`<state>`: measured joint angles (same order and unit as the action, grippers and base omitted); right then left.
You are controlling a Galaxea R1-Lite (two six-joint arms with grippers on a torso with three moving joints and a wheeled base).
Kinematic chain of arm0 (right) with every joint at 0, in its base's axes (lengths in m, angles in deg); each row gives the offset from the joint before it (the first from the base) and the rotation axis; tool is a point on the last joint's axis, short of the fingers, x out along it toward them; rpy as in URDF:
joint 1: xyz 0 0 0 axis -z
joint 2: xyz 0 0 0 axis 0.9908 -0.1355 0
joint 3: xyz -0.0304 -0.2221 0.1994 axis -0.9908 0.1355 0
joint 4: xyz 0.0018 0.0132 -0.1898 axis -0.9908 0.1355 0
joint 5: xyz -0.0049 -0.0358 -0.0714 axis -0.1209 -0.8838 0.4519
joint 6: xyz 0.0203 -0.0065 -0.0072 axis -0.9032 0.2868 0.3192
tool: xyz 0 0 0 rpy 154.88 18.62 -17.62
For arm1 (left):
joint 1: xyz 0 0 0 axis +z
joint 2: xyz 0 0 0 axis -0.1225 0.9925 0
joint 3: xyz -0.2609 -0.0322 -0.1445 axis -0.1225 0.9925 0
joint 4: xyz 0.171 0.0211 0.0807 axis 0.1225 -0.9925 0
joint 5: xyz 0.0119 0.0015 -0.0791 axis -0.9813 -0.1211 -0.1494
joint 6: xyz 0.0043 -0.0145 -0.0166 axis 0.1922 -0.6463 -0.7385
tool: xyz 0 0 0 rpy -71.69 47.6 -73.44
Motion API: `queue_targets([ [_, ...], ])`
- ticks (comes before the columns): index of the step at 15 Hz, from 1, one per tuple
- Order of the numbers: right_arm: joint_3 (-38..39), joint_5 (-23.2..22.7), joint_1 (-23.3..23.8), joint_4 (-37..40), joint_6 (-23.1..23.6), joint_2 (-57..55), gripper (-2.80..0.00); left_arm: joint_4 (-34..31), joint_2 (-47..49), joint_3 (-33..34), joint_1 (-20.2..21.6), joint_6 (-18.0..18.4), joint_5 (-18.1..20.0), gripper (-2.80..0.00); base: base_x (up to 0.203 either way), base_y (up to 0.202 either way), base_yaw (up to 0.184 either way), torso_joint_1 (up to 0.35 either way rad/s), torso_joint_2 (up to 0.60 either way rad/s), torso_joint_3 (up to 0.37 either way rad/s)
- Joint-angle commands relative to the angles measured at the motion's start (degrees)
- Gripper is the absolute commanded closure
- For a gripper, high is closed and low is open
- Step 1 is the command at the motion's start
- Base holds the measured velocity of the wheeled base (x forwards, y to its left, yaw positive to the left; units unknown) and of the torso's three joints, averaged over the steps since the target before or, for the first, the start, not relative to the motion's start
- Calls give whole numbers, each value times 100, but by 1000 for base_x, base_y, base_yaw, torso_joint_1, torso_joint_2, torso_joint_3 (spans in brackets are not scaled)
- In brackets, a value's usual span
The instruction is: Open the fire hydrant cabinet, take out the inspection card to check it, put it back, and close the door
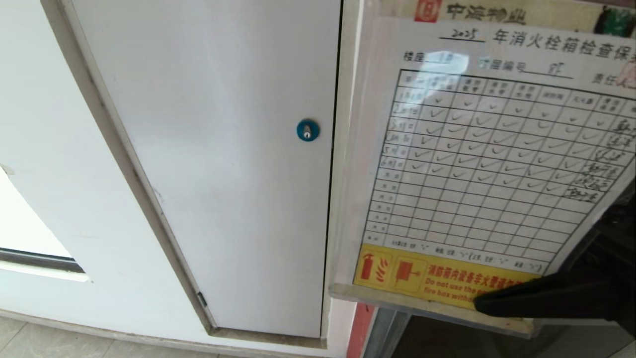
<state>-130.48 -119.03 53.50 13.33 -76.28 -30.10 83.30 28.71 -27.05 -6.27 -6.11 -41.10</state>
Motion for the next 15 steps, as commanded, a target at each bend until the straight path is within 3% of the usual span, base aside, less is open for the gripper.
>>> queue_targets([
  [1, -283, 141, -335, 23, -21, -497, 0, 2, 7, 8, 2, -2, 1, 0, 0, 0, 0, 0, 0, 0],
  [6, -626, 314, -669, -72, -301, -749, 0, 2, 7, 1, 2, -2, 3, 0, 0, 0, 0, 0, 0, 0],
  [15, -1025, 548, -1001, -73, -307, -978, 0, 2, 7, 9, 2, -2, 3, 0, 0, 0, 0, 0, 0, 0],
])
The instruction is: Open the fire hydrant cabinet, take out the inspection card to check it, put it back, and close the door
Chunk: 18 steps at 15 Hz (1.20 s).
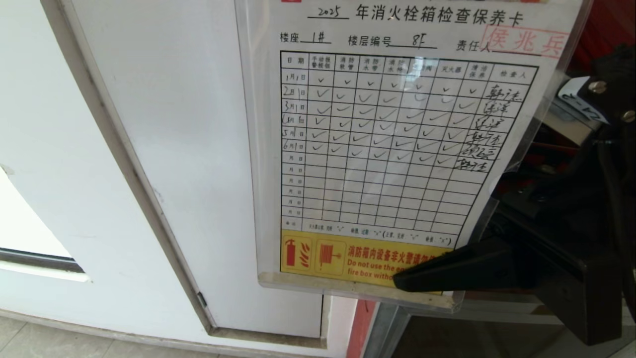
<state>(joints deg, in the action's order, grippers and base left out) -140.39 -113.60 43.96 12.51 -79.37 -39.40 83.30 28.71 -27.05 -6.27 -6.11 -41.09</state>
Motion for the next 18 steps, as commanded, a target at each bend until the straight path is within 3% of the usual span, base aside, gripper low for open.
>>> queue_targets([
  [1, -32, 18, -69, 25, 8, -68, 0, 2, 7, 2, 2, -2, 3, 0, 0, 0, 0, 0, 0, 0],
  [18, 347, 54, -157, 71, -6, 46, 0, 2, 7, 8, 2, -2, 2, 0, 0, 0, 0, 0, 0, 0],
])
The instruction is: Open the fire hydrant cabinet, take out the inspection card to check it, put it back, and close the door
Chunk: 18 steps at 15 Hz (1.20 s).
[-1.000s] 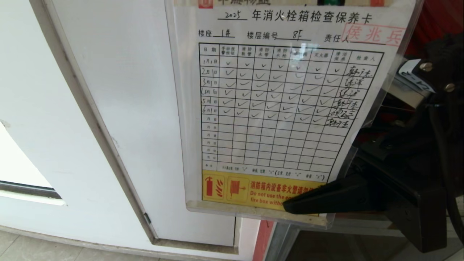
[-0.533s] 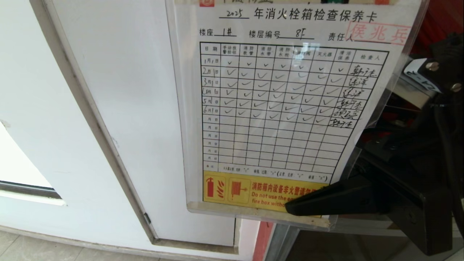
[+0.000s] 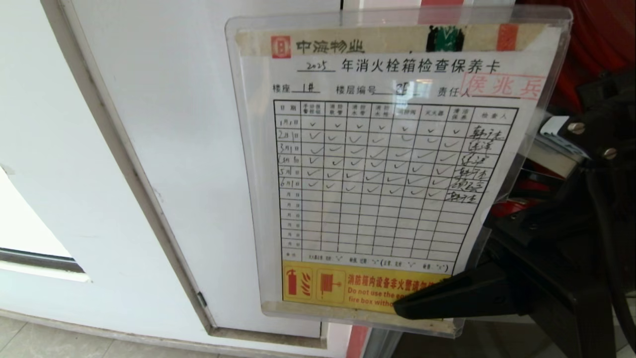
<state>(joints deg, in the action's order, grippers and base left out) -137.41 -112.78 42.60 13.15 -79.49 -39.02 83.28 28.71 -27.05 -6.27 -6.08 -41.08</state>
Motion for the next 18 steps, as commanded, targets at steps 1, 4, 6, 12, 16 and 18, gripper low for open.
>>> queue_targets([
  [1, 81, -28, -21, 7, 6, 8, 0, 4, 7, 5, 2, -4, -2, 0, 0, 0, 0, 0, 0, 0],
  [4, 186, -28, -30, -2, 6, 8, 0, 4, 7, 5, 2, -4, -3, 0, 0, 0, 0, 0, 0, 0],
  [6, 221, -28, -38, -2, 6, 17, 0, 4, 7, 9, 2, -4, -7, 0, 0, 0, 0, 0, 0, 0],
  [12, 292, -28, -82, -11, 4, 8, 0, 4, 7, 0, 2, -4, 1, 0, 0, 0, 0, 0, 0, 0],
  [16, 309, -29, -134, -2, -3, 17, 0, 4, 7, 0, 2, -4, 2, 0, 0, 0, 0, 0, 0, 0],
  [18, 302, -37, -150, -15, -119, 17, 0, 4, 7, 0, 2, -4, 2, 0, 0, 0, 0, 0, 0, 0],
])
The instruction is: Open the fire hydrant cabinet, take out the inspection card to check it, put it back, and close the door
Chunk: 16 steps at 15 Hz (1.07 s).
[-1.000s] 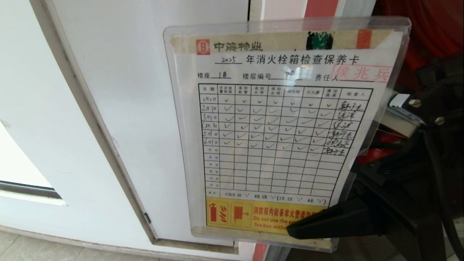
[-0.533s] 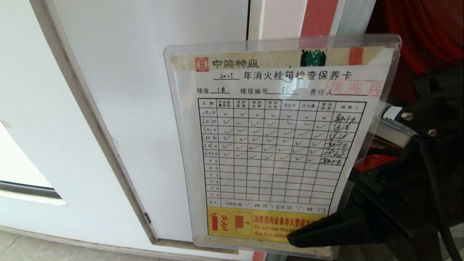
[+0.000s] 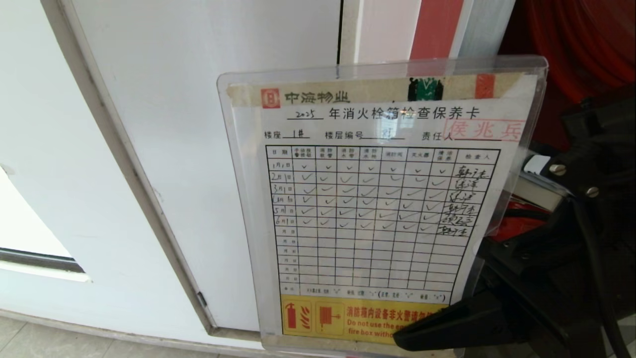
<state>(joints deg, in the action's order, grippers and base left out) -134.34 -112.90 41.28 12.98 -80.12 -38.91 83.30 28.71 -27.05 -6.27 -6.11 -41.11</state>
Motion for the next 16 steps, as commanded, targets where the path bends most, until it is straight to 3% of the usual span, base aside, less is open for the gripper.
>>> queue_targets([
  [1, -13, -31, -46, -45, -264, 15, 0, 2, 7, 9, 2, -2, -2, 0, 0, 0, 0, 0, 0, 0],
  [5, -28, -45, -107, -194, -1073, 104, 0, 2, 7, 0, 2, -2, 4, 0, 0, 0, 0, 0, 0, 0],
  [9, -24, -102, -108, -187, -1496, 155, 0, 2, 7, 0, 2, -2, 4, 0, 0, 0, 0, 0, 0, 0],
  [16, 123, -122, -179, -161, -1530, 373, 0, 2, 7, 0, 2, -2, 3, 0, 0, 0, 0, 0, 0, 0],
])
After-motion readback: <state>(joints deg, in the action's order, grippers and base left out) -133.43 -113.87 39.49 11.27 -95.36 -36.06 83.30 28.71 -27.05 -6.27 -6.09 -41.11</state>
